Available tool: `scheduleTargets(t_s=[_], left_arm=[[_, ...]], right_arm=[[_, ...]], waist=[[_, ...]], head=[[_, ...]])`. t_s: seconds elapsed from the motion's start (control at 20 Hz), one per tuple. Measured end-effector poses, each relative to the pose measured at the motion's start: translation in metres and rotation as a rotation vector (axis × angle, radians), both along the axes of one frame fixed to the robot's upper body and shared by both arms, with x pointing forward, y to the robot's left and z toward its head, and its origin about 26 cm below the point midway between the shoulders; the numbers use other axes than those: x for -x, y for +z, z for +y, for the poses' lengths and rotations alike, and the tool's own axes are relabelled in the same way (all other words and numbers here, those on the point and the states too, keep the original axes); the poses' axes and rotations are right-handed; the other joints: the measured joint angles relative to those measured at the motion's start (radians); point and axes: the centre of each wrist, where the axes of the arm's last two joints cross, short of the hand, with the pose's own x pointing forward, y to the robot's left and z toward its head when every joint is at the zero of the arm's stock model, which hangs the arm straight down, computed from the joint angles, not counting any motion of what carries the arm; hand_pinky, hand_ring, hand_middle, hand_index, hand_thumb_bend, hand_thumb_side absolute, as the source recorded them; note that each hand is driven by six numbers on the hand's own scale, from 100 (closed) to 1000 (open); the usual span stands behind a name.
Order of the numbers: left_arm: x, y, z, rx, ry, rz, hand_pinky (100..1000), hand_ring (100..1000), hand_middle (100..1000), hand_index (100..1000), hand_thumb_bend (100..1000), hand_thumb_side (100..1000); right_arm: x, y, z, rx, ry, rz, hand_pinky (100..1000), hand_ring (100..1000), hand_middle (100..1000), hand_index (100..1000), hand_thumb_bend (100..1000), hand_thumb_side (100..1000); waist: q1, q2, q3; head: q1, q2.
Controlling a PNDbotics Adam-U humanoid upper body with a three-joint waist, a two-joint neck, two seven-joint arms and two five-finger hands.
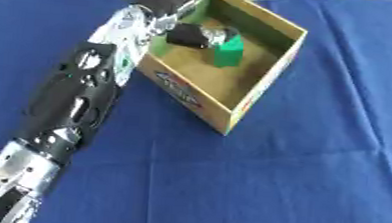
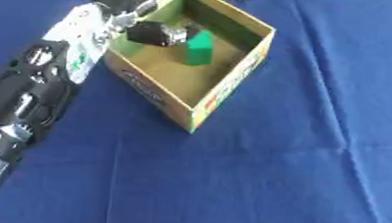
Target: Pick up objects on the table and place them in the box.
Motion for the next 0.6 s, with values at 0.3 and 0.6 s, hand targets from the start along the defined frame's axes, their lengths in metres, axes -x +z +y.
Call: scheduleTargets(t_s=[0.3, 0.6], left_arm=[[0.013, 0.022, 0.039, 0.188, -0.059, -0.153, 560, 663, 656, 863, 123, 815], [0.028, 0.002, 0.082, 0.400, -0.095, -0.250, 571, 676, 677, 882, 249, 950]], right_arm=[[0.002, -0.002, -0.005, -0.014, -0.027, 0.000, 775, 754, 543, 673, 100, 800], [0.002, -0.002, -0.008, -0.026, -0.050, -0.012, 773, 753, 547, 675, 100, 800]], waist=[[-0.013, -0.020, 0.050], [-0.029, -0.022, 0.084]], head=[[-0.020, 0.026], [-0.025, 0.025]])
